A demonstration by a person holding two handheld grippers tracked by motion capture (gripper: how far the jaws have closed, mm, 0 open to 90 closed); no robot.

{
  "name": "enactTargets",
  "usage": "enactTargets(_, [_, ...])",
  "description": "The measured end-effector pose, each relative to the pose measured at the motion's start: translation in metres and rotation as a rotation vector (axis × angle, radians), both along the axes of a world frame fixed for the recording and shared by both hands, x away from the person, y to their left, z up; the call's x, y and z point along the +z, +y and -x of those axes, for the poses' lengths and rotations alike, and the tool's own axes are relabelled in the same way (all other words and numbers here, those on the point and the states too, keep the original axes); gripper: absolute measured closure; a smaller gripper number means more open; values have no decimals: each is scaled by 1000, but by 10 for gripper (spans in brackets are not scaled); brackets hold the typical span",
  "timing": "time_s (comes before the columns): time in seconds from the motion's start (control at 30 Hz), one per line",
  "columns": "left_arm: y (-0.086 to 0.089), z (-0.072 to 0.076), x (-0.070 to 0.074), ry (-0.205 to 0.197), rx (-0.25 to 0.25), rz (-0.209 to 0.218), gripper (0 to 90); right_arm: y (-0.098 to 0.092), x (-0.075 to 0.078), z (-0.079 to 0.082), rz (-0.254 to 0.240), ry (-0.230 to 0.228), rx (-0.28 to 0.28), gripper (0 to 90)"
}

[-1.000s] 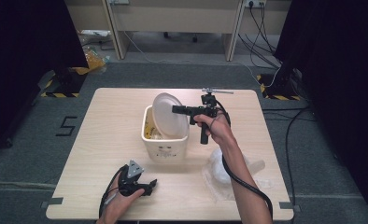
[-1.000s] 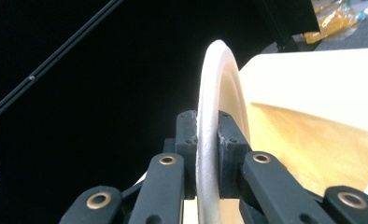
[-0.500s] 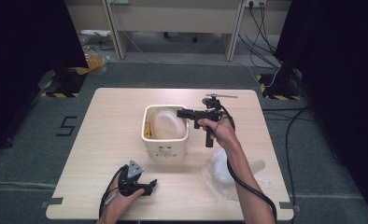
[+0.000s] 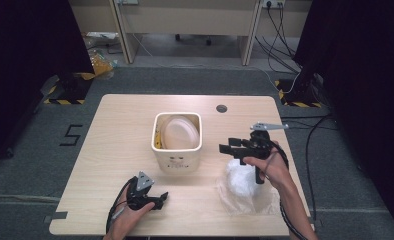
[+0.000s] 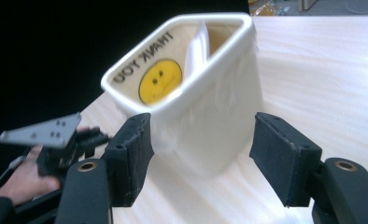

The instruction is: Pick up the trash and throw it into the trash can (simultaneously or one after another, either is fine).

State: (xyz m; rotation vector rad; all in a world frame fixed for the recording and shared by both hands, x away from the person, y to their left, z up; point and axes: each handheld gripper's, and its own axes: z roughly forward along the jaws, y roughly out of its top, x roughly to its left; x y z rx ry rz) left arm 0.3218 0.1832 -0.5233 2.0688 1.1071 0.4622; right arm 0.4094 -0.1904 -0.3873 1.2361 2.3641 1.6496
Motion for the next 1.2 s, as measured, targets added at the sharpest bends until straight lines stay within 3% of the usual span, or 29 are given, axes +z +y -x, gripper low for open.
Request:
enactTargets(0.2, [0, 0, 0, -1, 0, 1, 129, -35, -16, 32, 50, -12, -74, 367])
enactTargets(0.3, [0, 0, 0, 1, -3, -4, 129, -57, -32, 52, 103, -20, -150, 327])
enactTargets(0.4, [0, 0, 0, 0, 0, 0, 129, -64, -41, 59, 115, -2, -168, 294])
enactTargets(0.43, [0, 0, 0, -1, 0, 1, 129, -68, -49, 66, 142, -7, -194, 265])
enactTargets(0.6, [0, 0, 0, 2, -1, 0, 129, -71, -60, 72, 169, -17, -241, 235])
enactTargets(0.67, [0, 0, 0, 0, -1, 1, 129, -71, -67, 71, 210, -3, -243, 217])
enactTargets(0.83, [0, 0, 0, 1, 0, 0, 129, -69, -84, 70, 246, 32, -256, 207])
enactTargets(1.0, [0, 0, 0, 1, 0, 0, 129, -71, -98, 69, 258, 81, -233, 333])
enactTargets(1.2, [0, 0, 0, 1, 0, 0, 129, -79, -103, 71, 218, 91, -180, 615])
